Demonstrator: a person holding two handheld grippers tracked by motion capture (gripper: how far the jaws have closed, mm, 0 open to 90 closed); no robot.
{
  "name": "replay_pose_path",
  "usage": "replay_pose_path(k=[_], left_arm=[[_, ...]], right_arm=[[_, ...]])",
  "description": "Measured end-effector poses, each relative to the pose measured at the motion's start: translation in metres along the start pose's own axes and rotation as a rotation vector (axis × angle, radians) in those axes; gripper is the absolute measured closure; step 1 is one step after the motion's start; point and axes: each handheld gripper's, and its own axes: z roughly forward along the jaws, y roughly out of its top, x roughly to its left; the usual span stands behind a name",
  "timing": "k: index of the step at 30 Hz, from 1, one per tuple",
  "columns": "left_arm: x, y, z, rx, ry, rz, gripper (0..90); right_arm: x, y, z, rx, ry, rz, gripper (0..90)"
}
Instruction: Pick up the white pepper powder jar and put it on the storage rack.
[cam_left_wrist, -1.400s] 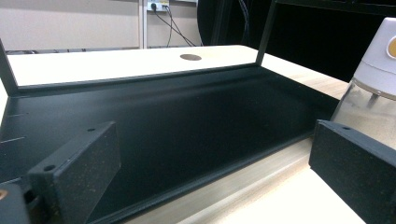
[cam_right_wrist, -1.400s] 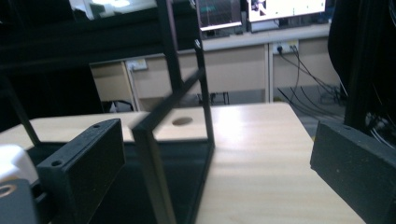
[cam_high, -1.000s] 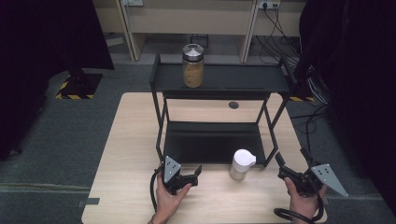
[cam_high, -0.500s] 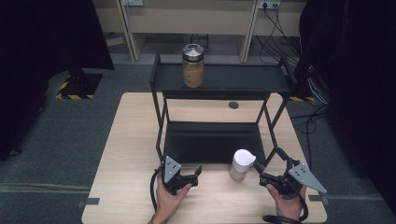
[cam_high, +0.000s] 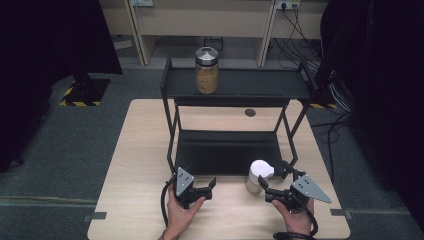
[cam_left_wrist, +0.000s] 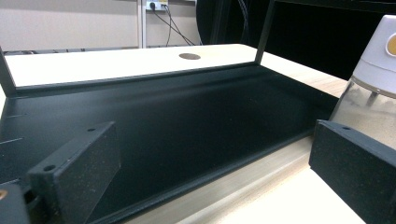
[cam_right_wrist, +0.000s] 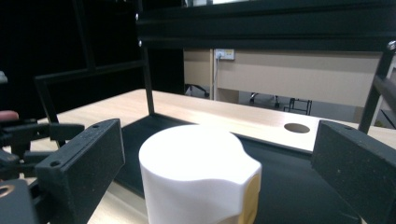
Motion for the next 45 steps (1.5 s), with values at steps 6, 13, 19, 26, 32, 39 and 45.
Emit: replay_pose_path(k=[6,13,19,26,32,39,45], left_arm=[[0.000,0.000,0.000,0.001,0.000,0.000,1.3],[0.000,0.000,0.000,-0.001,0.000,0.000,1.3],[0.000,0.000,0.000,0.000,-0.001,0.001,1.3],[0.000,0.000,0.000,-0.001,0.000,-0.001,1.3],[0.000,0.000,0.000,-0.001,-0.001,0.002,1.4],[0.000,0.000,0.000,0.001,-0.001,0.002,1.4],[0.000,0.000,0.000,0.000,-0.002,0.003,1.4]], right_arm=[[0.000,-0.003,0.007,0.029,0.013,-0.005,2.7],[0.002,-0.005,0.014,0.064,0.036,-0.016,2.7],[0.002,-0.008,0.020,0.094,0.042,-0.012,2.7],[0.003,-0.012,0.026,0.132,0.044,-0.009,3.1],[0.003,-0.014,0.030,0.157,0.041,-0.008,7.0],[0.004,-0.017,0.033,0.179,0.031,-0.013,12.9],[0.003,-0.020,0.033,0.183,0.032,-0.014,23.2]])
